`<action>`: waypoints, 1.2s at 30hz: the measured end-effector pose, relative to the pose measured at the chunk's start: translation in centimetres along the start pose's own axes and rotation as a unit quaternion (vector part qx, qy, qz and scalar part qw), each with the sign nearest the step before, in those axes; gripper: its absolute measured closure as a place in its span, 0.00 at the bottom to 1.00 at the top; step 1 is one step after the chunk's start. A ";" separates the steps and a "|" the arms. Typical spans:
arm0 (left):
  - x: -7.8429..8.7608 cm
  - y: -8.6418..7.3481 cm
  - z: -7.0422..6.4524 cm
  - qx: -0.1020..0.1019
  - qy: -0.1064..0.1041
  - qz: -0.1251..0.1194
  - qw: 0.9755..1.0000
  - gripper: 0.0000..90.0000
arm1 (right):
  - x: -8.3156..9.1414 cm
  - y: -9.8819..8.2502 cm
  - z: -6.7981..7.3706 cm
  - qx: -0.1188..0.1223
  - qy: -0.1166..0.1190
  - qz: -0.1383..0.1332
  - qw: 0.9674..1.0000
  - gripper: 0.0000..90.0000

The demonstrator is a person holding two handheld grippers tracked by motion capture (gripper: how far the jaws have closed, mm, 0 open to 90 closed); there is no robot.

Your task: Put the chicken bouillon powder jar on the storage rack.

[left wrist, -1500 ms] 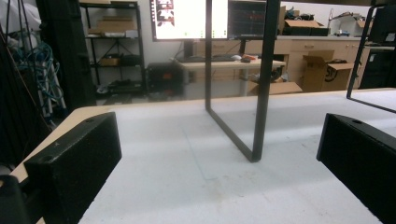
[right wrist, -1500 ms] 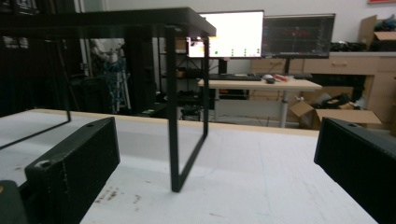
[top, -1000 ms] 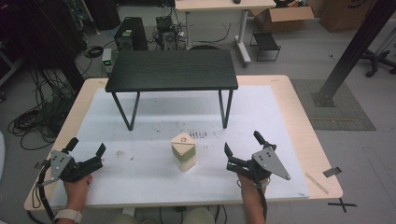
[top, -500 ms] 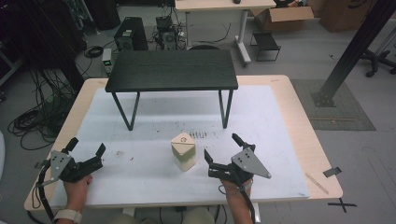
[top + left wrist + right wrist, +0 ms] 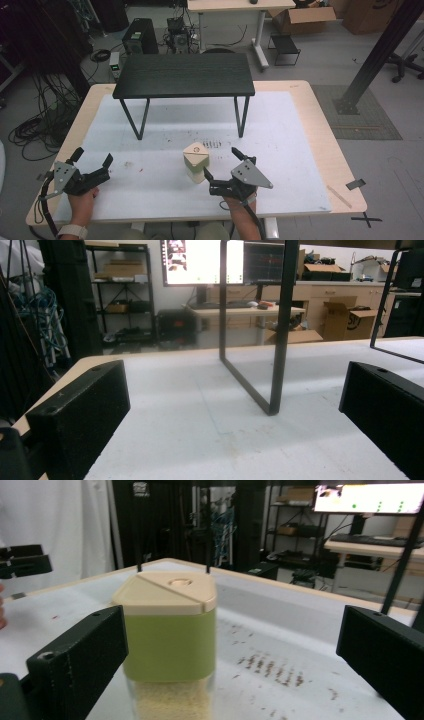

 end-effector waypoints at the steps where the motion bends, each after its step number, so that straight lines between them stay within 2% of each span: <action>1: 0.0 0.0 0.0 0.001 0.000 0.000 1.000 0.00 | -0.3 -0.2 0.3 0.002 0.007 0.005 1.000 0.00; 15: 0.0 0.0 0.0 0.000 0.001 -0.001 1.000 0.00 | -2.1 -1.1 2.1 0.007 0.042 0.035 0.998 0.00; 36: 0.1 0.0 0.0 0.001 0.000 -0.003 1.000 0.00 | -4.6 -2.0 2.7 0.006 0.046 0.080 0.996 0.00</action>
Point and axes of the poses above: each handheld gripper's, and its own axes: x roughly backward along the jaws, y roughly out of its top, z roughly to its left, the point moved 6 cm from there along -x, roughly forward along the jaws, and after that the axes turned 10 degrees about z, right-handed, at the moved point
